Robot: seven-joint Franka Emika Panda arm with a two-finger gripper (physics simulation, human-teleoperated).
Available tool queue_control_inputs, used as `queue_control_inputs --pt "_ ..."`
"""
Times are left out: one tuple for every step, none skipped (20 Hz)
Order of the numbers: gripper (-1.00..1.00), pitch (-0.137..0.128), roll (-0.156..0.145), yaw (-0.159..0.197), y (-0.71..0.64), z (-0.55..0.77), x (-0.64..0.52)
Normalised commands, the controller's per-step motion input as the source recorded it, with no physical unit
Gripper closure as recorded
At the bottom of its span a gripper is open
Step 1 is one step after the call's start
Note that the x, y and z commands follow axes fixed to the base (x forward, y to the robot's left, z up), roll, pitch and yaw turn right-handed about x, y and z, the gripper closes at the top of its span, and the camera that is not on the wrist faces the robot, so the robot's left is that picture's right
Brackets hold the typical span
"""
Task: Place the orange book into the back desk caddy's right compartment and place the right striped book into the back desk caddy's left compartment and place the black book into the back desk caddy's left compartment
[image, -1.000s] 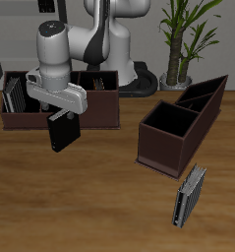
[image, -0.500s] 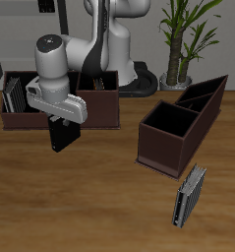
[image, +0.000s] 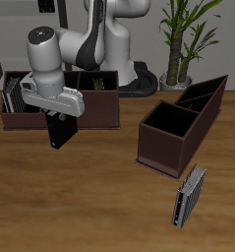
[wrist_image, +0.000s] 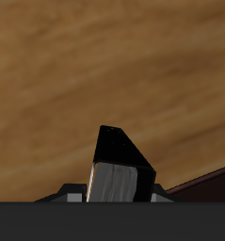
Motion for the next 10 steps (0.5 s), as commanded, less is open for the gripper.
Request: queue_control_inputs --pt "1.0 -0.041 -0.051 0.107 -0.31 0.75 -0.02" --pt "1.0 -0.018 0.123 0.106 -0.15 0.81 0.0" --pt "1.0 -0.073 -0.02 0.189 -0.44 0.94 0.0" --pt "1.0 -0.119 -0.089 0.169 -0.42 1.05 -0.1" --pt "1.0 0.032 0.157 0.221 -0.34 1.13 0.07" --pt "1.0 -0.149 -0.242 0.234 -0.59 1.09 -0.01" --pt "1.0 -0.168 -0.036 0.413 -0.93 2.13 -0.04" --pt "1.0 -0.112 -0.186 0.069 -0.57 0.85 -0.03" --pt "1.0 -0.044 -0.093 0.078 -0.71 1.29 -0.07" --pt "1.0 0.008 -0.006 0.05 -0.44 0.76 -0.08"
